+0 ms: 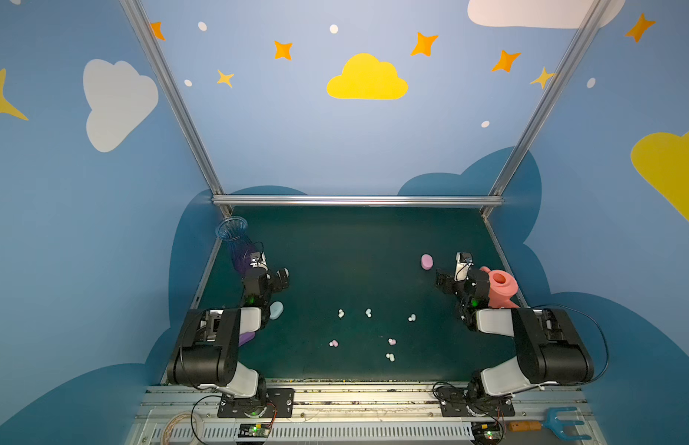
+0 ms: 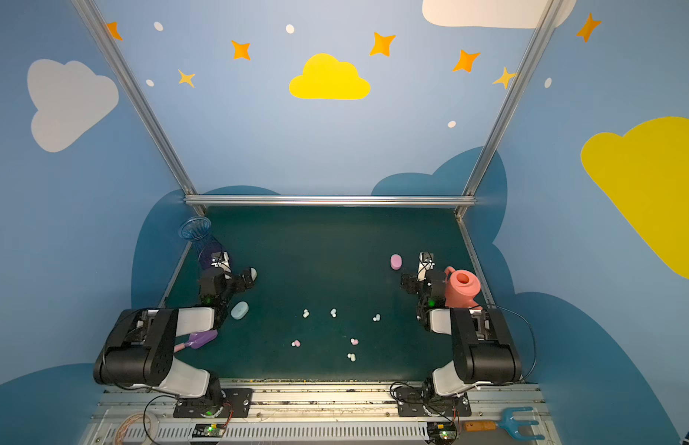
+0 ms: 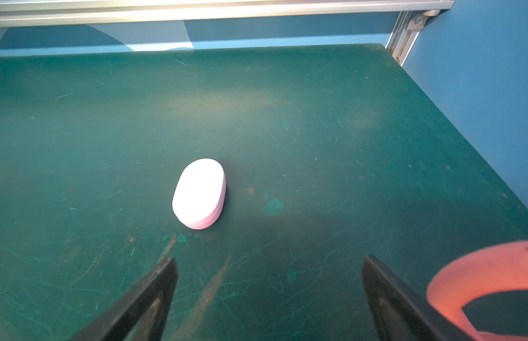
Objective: Insert wireless bluetooth earbuds into charging case
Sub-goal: Rotate the charging case at the top-right of the table.
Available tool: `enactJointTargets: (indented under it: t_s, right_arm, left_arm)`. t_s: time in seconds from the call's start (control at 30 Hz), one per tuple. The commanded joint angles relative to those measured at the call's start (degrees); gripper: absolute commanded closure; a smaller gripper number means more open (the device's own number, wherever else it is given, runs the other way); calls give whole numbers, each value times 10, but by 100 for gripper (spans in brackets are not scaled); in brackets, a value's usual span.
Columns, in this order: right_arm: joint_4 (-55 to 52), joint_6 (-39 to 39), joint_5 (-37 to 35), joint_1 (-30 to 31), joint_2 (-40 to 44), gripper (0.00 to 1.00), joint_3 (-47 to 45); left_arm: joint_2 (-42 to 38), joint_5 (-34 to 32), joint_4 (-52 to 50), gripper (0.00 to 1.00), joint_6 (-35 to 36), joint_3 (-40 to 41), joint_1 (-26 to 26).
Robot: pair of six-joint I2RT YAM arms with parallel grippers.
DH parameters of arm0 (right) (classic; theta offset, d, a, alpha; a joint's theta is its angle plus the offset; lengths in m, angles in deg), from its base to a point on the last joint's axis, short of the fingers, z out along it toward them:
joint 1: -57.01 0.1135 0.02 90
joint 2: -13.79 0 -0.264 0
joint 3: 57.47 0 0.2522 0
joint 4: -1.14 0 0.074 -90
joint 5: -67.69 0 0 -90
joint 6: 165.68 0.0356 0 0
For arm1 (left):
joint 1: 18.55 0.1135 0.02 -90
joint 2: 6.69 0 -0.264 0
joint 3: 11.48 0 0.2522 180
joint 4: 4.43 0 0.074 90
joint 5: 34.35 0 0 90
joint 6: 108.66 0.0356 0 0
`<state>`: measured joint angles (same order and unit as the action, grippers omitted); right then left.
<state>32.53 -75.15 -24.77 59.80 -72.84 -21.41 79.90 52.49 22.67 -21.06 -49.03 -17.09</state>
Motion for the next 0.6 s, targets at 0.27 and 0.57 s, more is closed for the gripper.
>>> enactJointTargets:
  t_s: [0.27, 0.57]
  right_arm:
    - [-5, -5, 3, -1, 1, 3, 12]
    - [-5, -5, 3, -1, 1, 3, 12]
  left_arm:
    - [2, 3, -5, 0, -3, -11, 1]
    - [2, -3, -6, 0, -4, -12, -2]
